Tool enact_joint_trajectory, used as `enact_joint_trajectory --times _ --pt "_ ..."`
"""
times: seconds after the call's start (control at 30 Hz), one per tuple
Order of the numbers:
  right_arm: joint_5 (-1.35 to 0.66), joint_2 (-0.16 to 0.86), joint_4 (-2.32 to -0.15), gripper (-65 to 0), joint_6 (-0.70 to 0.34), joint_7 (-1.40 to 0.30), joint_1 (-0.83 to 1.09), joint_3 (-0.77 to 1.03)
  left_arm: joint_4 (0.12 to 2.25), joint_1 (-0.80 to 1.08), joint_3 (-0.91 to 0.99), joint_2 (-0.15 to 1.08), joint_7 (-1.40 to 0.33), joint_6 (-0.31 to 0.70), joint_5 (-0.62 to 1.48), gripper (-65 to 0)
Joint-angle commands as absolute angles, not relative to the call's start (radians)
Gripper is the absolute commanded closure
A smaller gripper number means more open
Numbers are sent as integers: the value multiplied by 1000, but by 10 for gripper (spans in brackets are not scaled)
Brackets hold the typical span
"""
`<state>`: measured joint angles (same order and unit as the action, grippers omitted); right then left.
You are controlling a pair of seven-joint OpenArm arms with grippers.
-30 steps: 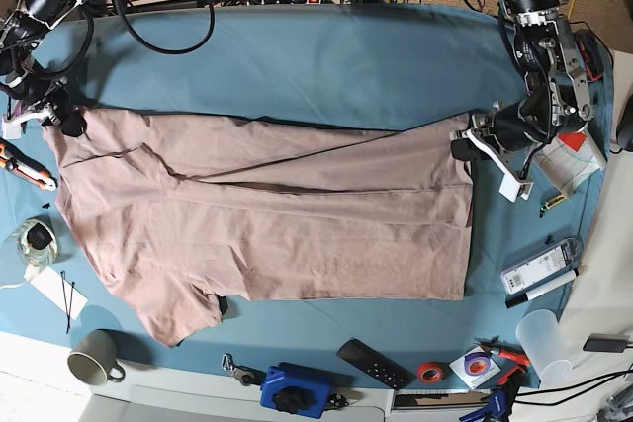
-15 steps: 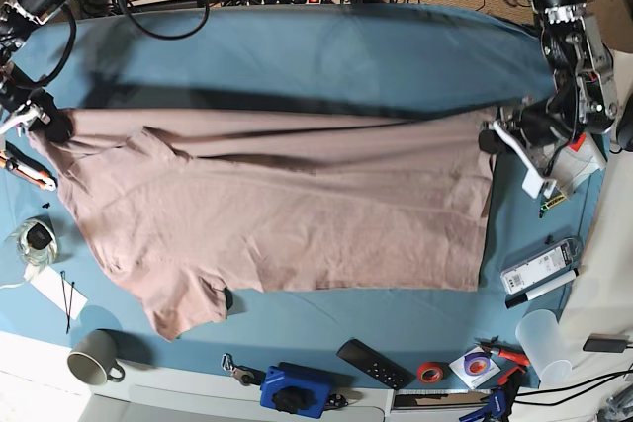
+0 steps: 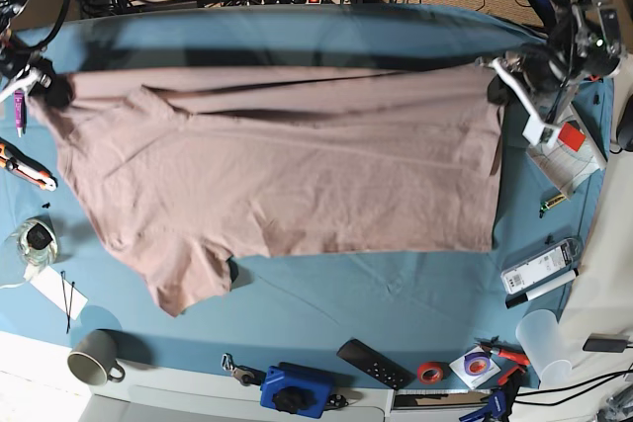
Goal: Fold the T-shirt properly
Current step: 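Lift and fold the shirt over again with both grippers toward the collar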
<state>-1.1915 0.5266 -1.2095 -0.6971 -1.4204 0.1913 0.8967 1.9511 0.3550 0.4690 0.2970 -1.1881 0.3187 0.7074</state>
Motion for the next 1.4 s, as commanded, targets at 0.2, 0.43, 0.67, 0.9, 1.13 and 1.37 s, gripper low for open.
enact_joint_trajectory --times 0.2,0.43,0.67,0.9,1.13,1.37 --pt "-1238 559 -1226 0 -698 -1396 282 908 1969 422 600 316 -1182 316 774 0" --pt "-1239 557 -1226 0 -698 -1396 285 908 1969 452 606 316 -1190 358 801 0" --pt "-1296 558 -1226 -147 -698 -1396 285 908 1969 498 606 316 -1190 390 831 -210" --pt "-1365 560 -1230 -147 -698 -1396 282 913 2009 504 607 316 -1189 390 812 -235" --pt "-1381 560 -1285 -147 -698 -1396 273 958 2171 504 607 313 -1126 390 727 -235" --pt "-1380 564 -1336 -147 -698 -1396 152 1040 2230 501 607 313 -987 390 725 -234"
